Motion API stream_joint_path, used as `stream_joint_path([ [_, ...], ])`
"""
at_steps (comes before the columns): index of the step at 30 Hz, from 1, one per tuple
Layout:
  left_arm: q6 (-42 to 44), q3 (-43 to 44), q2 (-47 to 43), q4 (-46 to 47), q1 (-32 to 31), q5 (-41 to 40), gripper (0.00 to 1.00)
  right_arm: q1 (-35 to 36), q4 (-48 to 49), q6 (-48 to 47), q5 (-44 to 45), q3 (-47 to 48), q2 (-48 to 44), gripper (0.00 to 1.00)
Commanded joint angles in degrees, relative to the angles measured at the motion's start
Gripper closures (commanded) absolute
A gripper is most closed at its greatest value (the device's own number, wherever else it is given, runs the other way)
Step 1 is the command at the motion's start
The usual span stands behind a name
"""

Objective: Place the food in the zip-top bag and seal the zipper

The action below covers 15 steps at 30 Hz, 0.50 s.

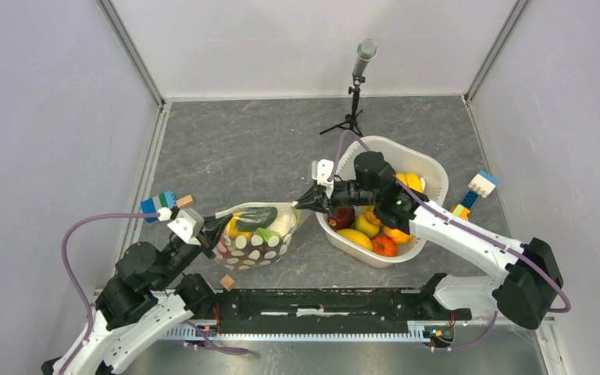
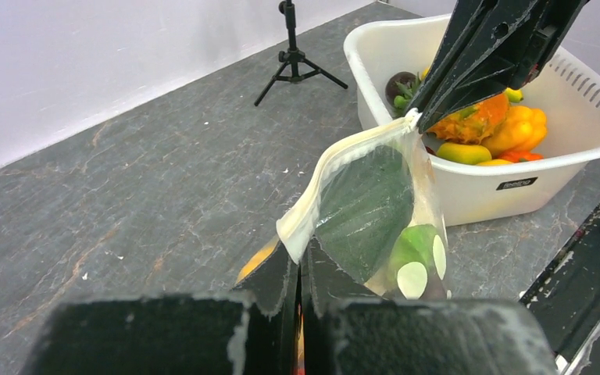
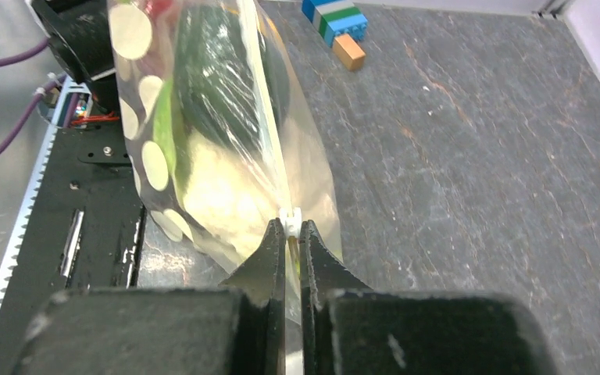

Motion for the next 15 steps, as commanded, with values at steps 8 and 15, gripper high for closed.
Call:
stream_joint_path([
  [8, 3.3, 3.8, -1.1, 3.7, 0.5, -6.2, 0.98, -4.1, -6.5, -3.1, 7.3, -3.3, -4.5, 1.0],
  [15, 3.3, 3.7, -0.3, 4.1, 0.5, -5.7, 0.98, -5.1, -7.6, -3.8, 9.8, -4.1, -5.9, 1.0],
])
